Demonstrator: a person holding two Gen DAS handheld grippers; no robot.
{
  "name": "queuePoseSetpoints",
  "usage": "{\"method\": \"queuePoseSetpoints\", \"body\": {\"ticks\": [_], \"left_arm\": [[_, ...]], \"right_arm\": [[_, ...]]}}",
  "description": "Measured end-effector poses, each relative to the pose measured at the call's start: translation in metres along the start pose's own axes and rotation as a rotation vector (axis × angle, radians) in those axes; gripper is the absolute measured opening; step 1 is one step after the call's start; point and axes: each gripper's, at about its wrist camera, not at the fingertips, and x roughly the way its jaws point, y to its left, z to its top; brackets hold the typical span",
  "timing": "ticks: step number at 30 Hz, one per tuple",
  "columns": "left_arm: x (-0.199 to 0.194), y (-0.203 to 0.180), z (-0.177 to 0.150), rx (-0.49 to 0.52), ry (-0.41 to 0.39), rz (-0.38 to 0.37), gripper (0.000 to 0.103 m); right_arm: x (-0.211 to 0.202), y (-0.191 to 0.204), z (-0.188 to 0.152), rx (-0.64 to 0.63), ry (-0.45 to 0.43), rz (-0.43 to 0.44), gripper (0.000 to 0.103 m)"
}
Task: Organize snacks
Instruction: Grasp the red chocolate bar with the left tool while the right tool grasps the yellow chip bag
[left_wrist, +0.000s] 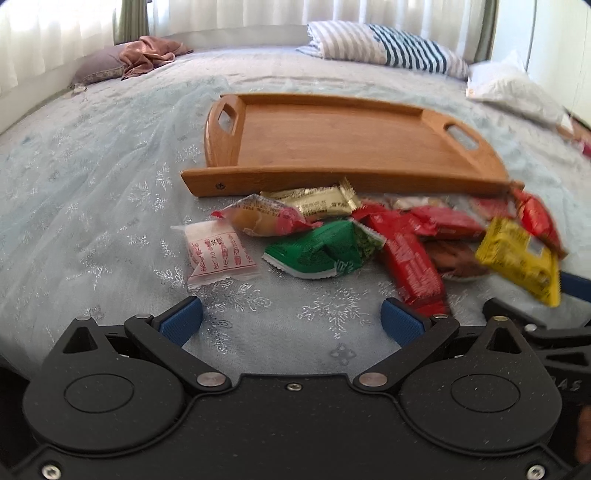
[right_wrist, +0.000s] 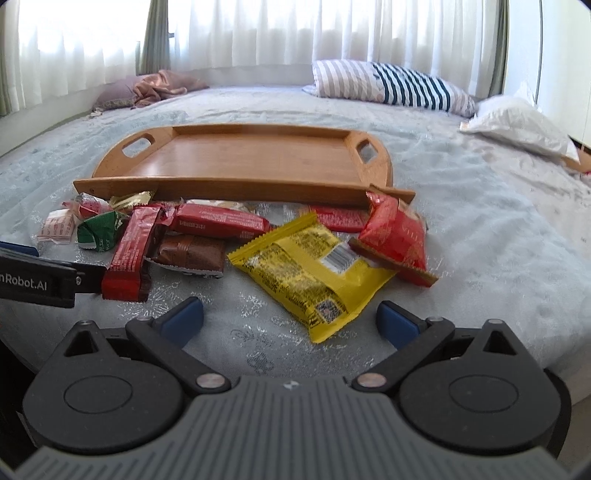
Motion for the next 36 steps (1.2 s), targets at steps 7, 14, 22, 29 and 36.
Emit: {"method": "queuePoseSetpoints", "body": {"ticks": [7, 14, 22, 29, 36], "left_arm": [[-0.016, 0.000, 0.007, -0.058, -0.049, -0.136, 0.072], [-0.016, -0.026, 0.012, -0.008, -0.027, -0.261, 0.042], [-0.004, -0.039, 0.018, 0.001, -0.026, -0.249, 0.041], [-0.002, -0.044, 0.019, 0.025, -0.032, -0.230, 0.044], [-0.011, -0.042, 0.018, 0.042, -0.042, -0.201, 0.016]], "right_arm": [[-0.002, -0.011, 0.007, -0.048, -0.054, 0.006, 0.090], [0.000, -0.028, 0.010, -0.032, -0.056, 0.053, 0.082], [0.005, -0.030, 0.011, -0.077, -0.082, 0.070, 0.089], [0.013, -0.028, 0.012, -0.076, -0.074, 0.089, 0.091], [0.003, -0.020, 0.007, -0.034, -0.054, 0.099, 0.066]]}}
